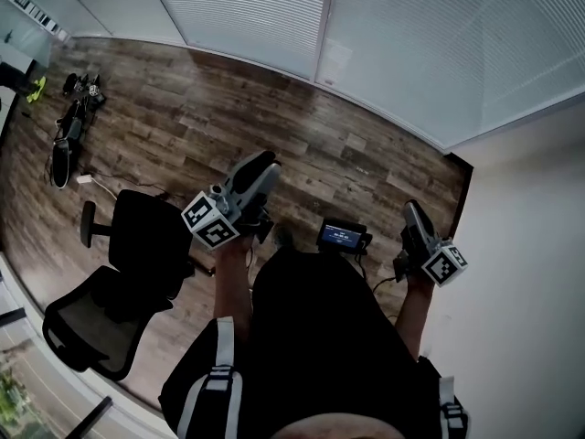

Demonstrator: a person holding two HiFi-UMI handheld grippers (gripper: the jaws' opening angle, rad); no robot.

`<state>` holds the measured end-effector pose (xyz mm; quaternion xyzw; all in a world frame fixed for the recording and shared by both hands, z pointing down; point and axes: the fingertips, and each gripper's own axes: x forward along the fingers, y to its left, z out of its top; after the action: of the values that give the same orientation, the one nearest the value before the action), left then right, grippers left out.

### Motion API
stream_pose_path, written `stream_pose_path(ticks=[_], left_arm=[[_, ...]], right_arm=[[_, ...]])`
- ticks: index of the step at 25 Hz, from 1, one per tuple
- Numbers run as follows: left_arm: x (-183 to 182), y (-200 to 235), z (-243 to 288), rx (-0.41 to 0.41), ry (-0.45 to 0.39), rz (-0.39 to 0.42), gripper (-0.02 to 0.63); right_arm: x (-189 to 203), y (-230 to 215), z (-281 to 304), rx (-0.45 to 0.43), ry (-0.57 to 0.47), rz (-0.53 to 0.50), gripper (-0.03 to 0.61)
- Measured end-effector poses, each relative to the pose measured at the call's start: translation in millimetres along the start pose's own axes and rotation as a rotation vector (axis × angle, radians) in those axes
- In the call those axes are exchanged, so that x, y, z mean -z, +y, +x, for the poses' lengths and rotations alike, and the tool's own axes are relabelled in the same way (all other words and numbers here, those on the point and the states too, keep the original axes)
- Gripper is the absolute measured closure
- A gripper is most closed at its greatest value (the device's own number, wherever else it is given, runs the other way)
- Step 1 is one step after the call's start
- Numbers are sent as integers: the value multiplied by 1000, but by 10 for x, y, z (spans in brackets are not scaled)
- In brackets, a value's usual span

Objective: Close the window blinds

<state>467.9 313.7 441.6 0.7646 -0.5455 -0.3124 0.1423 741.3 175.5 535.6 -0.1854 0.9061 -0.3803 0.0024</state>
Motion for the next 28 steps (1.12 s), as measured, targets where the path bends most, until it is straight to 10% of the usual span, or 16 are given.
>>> stream_pose_path(ticks=[18,28], left_arm=[[-985,1029,-1027,-189,-174,32,492],[-1708,1853,-1710,-414,-317,109,505]], right_arm=[[279,299,1664,-55,149,-19,514],[495,591,3700,-234,323,-23,514]])
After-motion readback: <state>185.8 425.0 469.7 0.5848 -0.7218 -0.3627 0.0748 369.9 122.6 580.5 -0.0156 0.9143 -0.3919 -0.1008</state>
